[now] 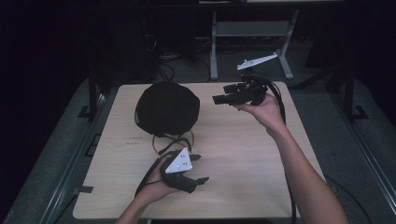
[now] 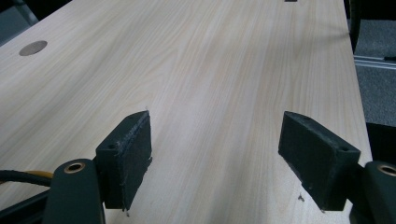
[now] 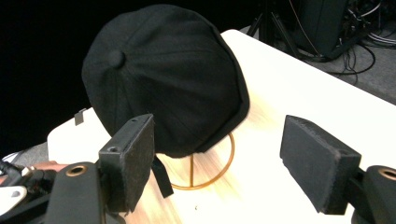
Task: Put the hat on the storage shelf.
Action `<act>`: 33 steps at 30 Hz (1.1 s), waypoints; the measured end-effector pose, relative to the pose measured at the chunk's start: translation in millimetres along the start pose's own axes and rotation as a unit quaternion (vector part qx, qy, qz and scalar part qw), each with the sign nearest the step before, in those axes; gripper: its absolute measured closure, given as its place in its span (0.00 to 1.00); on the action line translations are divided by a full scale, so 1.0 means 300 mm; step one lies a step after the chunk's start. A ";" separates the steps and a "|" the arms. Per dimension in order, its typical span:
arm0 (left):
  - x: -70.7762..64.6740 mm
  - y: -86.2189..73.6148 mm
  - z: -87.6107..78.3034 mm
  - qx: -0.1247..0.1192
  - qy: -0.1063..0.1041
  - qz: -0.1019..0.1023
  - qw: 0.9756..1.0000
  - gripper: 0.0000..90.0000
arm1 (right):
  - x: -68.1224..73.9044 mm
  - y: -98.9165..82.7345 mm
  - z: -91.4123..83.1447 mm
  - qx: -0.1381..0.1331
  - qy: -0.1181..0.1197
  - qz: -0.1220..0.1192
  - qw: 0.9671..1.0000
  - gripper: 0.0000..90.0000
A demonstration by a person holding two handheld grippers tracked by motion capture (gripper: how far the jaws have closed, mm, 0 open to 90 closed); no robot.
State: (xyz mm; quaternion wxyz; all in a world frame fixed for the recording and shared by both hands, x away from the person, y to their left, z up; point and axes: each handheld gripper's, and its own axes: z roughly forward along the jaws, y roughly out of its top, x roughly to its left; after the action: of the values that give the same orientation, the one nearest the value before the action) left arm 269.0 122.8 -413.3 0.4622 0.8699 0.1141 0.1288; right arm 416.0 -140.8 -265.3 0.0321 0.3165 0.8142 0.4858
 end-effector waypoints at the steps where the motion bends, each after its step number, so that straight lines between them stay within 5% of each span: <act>1: 0.000 0.000 0.000 0.000 0.000 -0.001 1.000 0.28 | -0.004 -0.006 -0.006 -0.001 -0.001 0.002 1.000 0.29; 33: 0.009 -0.005 -0.008 0.000 -0.003 -0.011 1.000 0.28 | -0.072 -0.184 -0.132 0.000 -0.023 0.033 0.999 0.25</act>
State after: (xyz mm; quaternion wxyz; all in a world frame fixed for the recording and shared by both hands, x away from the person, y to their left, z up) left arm 270.6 126.4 -412.8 0.4641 0.8689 0.1221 0.1216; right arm 392.2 -201.1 -294.8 0.0348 0.3539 0.8027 0.4788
